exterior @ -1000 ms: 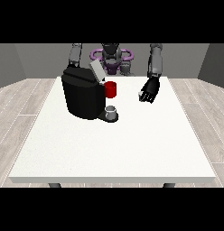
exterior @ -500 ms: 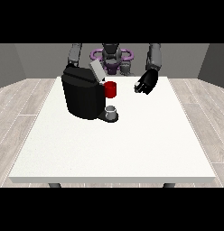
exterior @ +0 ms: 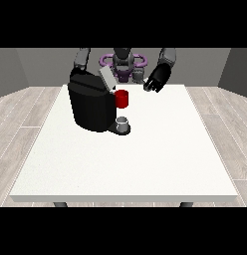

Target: Insert the coffee pod into the coffee machine and close the lid

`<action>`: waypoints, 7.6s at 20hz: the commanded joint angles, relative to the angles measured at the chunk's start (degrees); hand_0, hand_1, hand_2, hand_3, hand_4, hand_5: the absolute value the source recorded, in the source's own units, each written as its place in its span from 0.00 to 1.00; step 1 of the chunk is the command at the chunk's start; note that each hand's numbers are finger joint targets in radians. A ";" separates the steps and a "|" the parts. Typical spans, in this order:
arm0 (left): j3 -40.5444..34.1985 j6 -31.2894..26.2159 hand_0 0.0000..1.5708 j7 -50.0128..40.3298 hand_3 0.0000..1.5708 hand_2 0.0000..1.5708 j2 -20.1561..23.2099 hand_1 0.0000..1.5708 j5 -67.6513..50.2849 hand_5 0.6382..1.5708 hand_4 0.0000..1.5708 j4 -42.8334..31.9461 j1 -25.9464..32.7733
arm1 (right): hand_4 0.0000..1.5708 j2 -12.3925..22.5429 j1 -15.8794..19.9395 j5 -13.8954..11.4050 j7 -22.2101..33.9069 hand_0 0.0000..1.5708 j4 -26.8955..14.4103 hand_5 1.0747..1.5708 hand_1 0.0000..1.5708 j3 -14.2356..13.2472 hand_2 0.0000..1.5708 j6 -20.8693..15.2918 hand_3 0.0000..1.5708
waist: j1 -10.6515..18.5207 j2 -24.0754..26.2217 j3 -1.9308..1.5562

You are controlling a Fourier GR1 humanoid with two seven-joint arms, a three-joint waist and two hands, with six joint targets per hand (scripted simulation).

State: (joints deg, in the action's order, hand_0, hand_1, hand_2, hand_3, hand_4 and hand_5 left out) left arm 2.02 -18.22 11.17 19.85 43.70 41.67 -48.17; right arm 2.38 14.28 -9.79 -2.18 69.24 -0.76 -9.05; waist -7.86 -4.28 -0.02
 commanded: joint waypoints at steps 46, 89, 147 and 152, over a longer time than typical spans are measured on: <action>-9.64 -5.18 0.74 -5.31 0.76 0.78 6.15 0.74 -1.58 1.00 0.27 -5.78 -23.13 | 0.00 1.07 9.21 0.31 1.94 0.00 4.43 1.00 0.00 -1.19 0.00 -0.90 0.00 | -10.59 -12.56 0.01; -7.82 6.23 0.80 2.03 0.60 0.77 7.63 0.80 5.49 1.00 0.00 -5.16 -25.45 | 0.07 3.17 13.33 -1.18 0.72 0.00 2.59 1.00 0.00 -2.55 0.00 -2.26 0.00 | -10.48 -18.06 0.00; -22.22 -2.53 0.00 3.34 0.00 0.00 -19.69 0.00 -25.87 1.00 0.23 3.81 20.64 | 0.00 8.63 1.86 7.35 6.15 0.00 5.66 1.00 0.00 -6.02 0.00 9.86 0.00 | 17.03 20.20 0.00; -15.11 -0.16 0.00 3.67 0.00 0.00 -19.83 0.00 -30.61 1.00 0.23 8.10 19.94 | 0.00 10.08 11.20 9.40 6.12 0.00 -2.45 1.00 0.00 -10.33 0.00 8.78 0.00 | 21.37 14.07 -0.01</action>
State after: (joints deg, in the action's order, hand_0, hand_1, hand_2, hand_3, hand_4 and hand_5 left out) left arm -15.41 -18.28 15.69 0.27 15.97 46.15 -28.78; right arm 11.62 20.99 -1.62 3.35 69.85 -9.25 -0.32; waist 11.33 13.09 -0.02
